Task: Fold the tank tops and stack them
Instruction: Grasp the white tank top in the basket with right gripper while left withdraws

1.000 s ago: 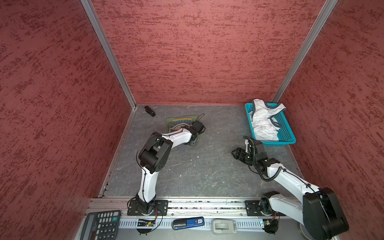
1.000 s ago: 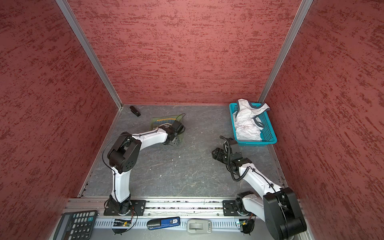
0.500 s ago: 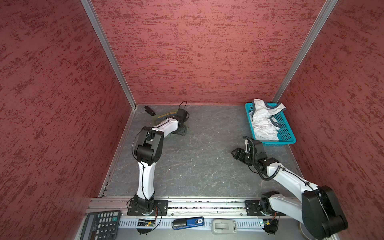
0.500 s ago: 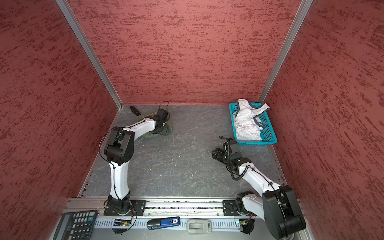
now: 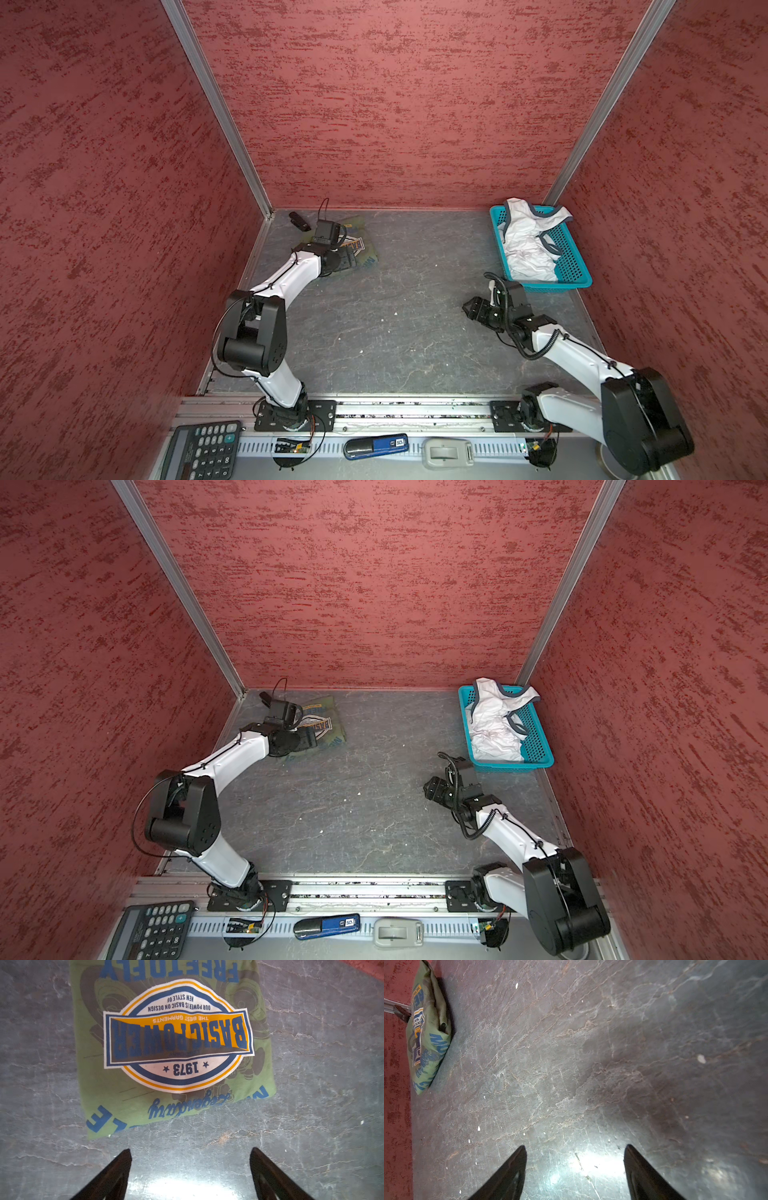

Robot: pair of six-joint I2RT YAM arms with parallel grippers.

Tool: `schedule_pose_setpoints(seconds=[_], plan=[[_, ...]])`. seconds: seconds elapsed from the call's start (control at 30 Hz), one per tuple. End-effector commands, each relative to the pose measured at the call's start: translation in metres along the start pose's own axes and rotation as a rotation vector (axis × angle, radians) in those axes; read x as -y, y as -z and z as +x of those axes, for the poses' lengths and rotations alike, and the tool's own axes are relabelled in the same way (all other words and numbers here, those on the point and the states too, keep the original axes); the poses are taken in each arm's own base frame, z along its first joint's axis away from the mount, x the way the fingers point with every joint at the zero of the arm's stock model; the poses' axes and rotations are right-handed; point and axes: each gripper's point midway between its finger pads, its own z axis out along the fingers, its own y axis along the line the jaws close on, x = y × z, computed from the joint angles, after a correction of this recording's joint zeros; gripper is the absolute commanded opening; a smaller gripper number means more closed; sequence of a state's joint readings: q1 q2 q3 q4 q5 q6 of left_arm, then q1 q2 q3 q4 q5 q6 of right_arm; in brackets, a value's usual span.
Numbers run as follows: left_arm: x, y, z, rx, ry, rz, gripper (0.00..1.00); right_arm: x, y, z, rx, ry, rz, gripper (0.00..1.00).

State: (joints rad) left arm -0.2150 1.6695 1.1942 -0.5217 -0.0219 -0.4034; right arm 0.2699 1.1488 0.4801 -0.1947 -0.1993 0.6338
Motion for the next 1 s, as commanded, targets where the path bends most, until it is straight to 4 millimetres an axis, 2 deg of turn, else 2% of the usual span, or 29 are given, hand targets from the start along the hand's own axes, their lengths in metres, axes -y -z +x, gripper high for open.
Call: schedule_pose_setpoints(seconds=[0.0, 0.13, 0.23, 0.3, 0.37, 0.47, 0.63, 0.77, 0.87, 0.97], plan=[[0.046, 0.002, 0.023, -0.043, 0.017, 0.110, 0.88, -0.011, 0.019, -0.030, 0.095, 0.073, 0.039, 0.76], [0.083, 0.028, 0.049, 0.008, -0.086, 0.172, 0.89, -0.014, 0.052, -0.070, 0.211, 0.161, 0.164, 0.77], [0.093, 0.055, 0.071, 0.075, -0.137, 0.232, 0.91, -0.013, 0.074, -0.106, 0.298, 0.195, 0.278, 0.80], [0.087, 0.067, 0.087, 0.115, -0.160, 0.232, 0.92, -0.013, 0.083, -0.131, 0.330, 0.188, 0.326, 0.81], [0.072, 0.073, 0.099, 0.137, -0.151, 0.223, 0.92, -0.011, 0.086, -0.156, 0.343, 0.160, 0.361, 0.82], [0.050, 0.077, 0.110, 0.163, -0.125, 0.229, 0.92, 0.007, 0.086, -0.196, 0.378, 0.115, 0.471, 0.85], [0.030, 0.091, 0.115, 0.225, -0.145, 0.255, 0.92, 0.061, 0.056, -0.252, 0.330, -0.027, 0.561, 0.86], [0.023, 0.097, 0.118, 0.279, -0.193, 0.288, 0.95, 0.086, 0.026, -0.288, 0.292, -0.062, 0.569, 0.86], [0.023, 0.096, 0.121, 0.296, -0.196, 0.327, 0.97, 0.114, 0.003, -0.300, 0.234, -0.101, 0.625, 0.93], [0.023, 0.094, 0.120, 0.291, -0.205, 0.325, 0.97, 0.144, -0.016, -0.302, 0.183, -0.161, 0.684, 0.99]])
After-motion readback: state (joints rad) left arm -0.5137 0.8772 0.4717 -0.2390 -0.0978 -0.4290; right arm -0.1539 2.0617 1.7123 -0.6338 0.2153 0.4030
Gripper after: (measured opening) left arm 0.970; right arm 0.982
